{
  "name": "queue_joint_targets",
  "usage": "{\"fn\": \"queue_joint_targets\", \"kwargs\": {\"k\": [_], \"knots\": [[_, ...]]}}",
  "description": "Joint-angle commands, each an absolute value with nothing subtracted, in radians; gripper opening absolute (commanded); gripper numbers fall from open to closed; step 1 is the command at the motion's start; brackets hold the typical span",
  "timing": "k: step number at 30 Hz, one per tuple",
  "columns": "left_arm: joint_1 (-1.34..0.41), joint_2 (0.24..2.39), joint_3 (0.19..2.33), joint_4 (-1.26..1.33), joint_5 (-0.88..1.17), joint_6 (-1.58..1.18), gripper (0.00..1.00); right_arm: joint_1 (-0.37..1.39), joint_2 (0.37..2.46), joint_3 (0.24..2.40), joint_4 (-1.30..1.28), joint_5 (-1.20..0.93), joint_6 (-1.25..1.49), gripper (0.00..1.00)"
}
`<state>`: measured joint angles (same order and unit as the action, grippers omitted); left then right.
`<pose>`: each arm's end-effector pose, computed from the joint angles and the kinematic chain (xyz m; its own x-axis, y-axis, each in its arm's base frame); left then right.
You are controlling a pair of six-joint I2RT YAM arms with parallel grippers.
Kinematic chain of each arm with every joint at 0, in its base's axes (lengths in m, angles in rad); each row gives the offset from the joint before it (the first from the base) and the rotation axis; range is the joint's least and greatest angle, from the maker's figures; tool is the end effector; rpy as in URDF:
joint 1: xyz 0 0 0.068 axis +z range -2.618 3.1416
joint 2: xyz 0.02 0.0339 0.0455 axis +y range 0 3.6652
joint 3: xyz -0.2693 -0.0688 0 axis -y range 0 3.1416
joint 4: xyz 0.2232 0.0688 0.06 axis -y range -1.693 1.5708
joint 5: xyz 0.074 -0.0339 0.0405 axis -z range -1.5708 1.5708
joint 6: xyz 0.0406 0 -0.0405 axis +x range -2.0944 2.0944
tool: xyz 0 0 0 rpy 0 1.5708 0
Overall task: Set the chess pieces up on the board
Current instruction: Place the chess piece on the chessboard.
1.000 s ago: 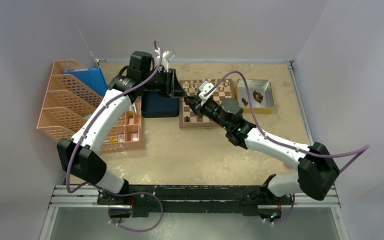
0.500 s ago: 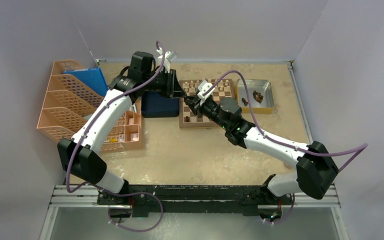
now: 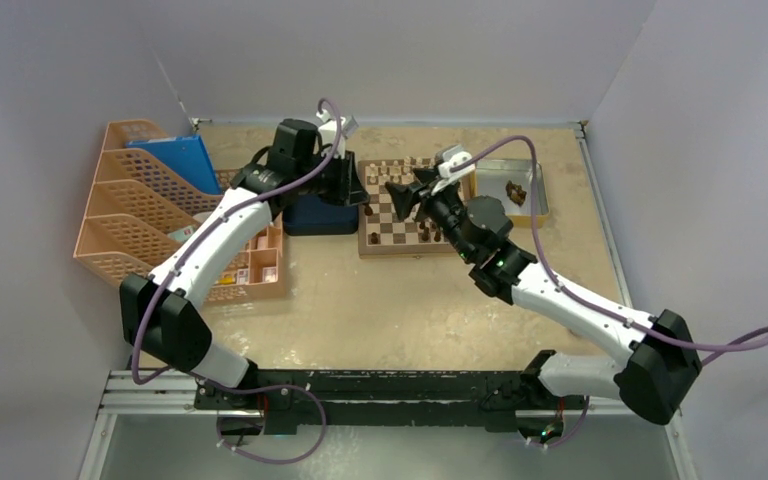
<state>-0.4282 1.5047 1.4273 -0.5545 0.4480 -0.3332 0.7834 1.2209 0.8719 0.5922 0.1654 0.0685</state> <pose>0.2826 -0.1483 0.3594 -0.7342 0.0111 -0.6788 0.4784 0.7179 -0.5057 0.1951 0.1848 0.3740 0.1303 0.2251 -0.9656 -0.5932 0.7981 0.1060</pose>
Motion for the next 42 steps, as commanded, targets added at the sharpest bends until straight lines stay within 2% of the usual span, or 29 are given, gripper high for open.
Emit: {"fn": "queue_joint_targets", "kwargs": {"k": [1,6,11,15,20,32,42], "knots": [[-0.468,1.468,1.395,-0.44,0.36,-0.37,0.04,0.74,1.215,0.924,0.535,0.355,0.193,0.63],[-0.508,1.455,1.289,-0.265,0.295,-0.386,0.04,0.612,1.268,0.98,0.443,0.382,0.339,0.55],[-0.555,1.463,1.24,-0.153,0.25,-0.416,0.04,0.469,1.348,1.034,0.355,0.353,0.449,0.54],[-0.612,1.468,1.219,-0.091,0.139,-0.382,0.04,0.405,1.403,1.053,0.331,0.32,0.496,0.54],[-0.62,1.478,1.168,0.028,0.121,-0.385,0.04,0.327,1.496,1.103,0.258,0.334,0.543,0.53],[-0.692,1.646,1.256,0.027,0.144,-0.369,0.05,0.16,1.563,1.123,0.245,0.248,0.533,0.51],[-0.749,1.707,1.204,0.091,0.07,-0.322,0.05,0.146,1.545,1.108,0.267,0.198,0.522,0.51]]}}
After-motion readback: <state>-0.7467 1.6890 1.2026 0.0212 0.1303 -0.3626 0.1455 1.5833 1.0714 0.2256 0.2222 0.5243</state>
